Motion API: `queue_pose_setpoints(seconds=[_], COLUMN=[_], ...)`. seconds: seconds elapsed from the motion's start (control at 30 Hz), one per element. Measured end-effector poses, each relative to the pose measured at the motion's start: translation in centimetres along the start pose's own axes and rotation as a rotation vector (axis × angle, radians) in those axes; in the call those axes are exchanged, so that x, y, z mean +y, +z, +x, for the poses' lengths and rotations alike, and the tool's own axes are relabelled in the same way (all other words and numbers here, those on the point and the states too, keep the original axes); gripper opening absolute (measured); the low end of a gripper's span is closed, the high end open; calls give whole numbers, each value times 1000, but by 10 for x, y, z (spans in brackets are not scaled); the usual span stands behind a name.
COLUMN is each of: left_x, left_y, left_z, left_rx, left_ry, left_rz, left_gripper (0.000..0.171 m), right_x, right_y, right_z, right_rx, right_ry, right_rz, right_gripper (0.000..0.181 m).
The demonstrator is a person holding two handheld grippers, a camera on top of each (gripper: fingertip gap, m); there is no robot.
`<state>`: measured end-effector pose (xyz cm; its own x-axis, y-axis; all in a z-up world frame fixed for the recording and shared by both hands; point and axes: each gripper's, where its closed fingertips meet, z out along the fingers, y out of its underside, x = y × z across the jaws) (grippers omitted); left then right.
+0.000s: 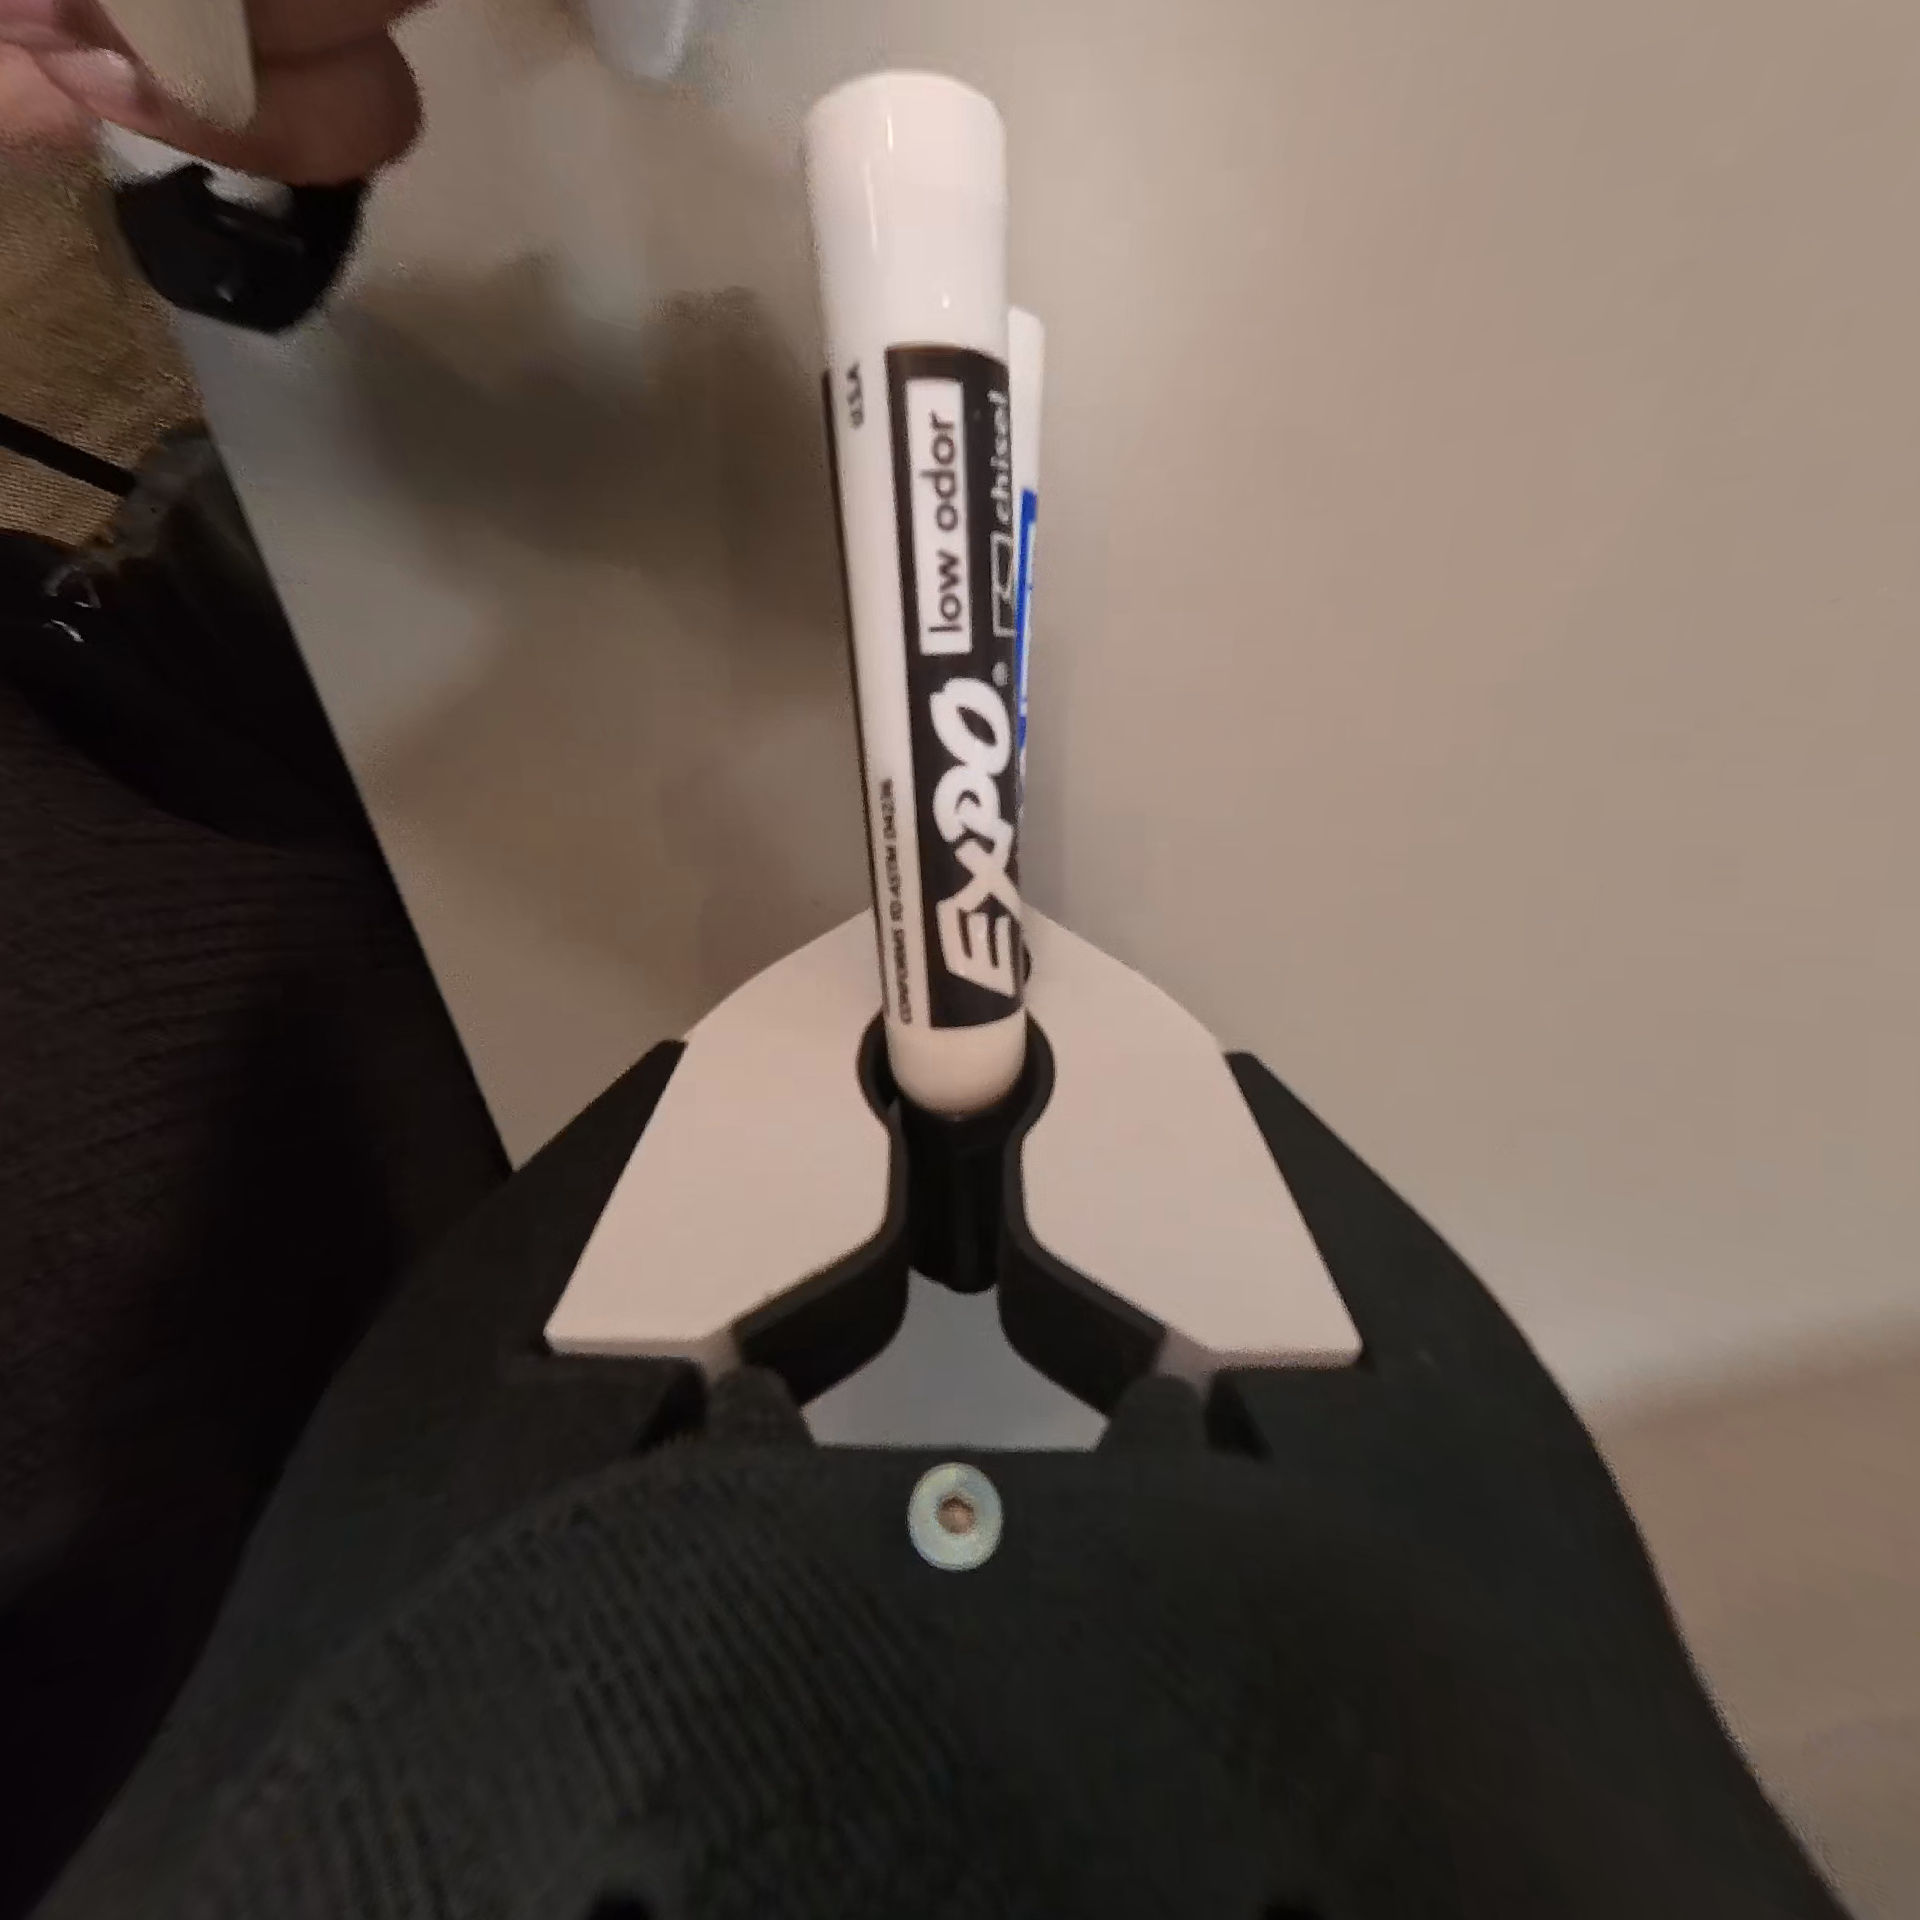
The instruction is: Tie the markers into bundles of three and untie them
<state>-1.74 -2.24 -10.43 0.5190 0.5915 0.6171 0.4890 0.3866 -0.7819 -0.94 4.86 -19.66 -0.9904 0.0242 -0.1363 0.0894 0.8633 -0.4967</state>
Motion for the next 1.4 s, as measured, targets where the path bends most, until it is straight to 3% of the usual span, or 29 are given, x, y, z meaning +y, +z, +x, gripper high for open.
queue_pose_setpoints(seconds=[0.13,0.4,0.73,1.1,1.4], left_x=[25,50,55,47,57], left_y=[8,20,21,18,21], left_z=[-4,9,14,4,12], left_rx=[-20,15,33,45,89], left_ry=[13,60,71,-48,-42], left_rz=[-148,-260,-290,-245,-294], left_gripper=[9,1,5,13,15], right_x=[16,36,37,38,36], right_y=[-2,-6,-6,-8,-10], right_z=[13,3,1,4,7], right_rx=[57,24,4,5,25], right_ry=[-13,-192,-199,-190,-199], right_rz=[-79,-185,-183,-183,-167], right_gripper=[15,14,15,15,15])
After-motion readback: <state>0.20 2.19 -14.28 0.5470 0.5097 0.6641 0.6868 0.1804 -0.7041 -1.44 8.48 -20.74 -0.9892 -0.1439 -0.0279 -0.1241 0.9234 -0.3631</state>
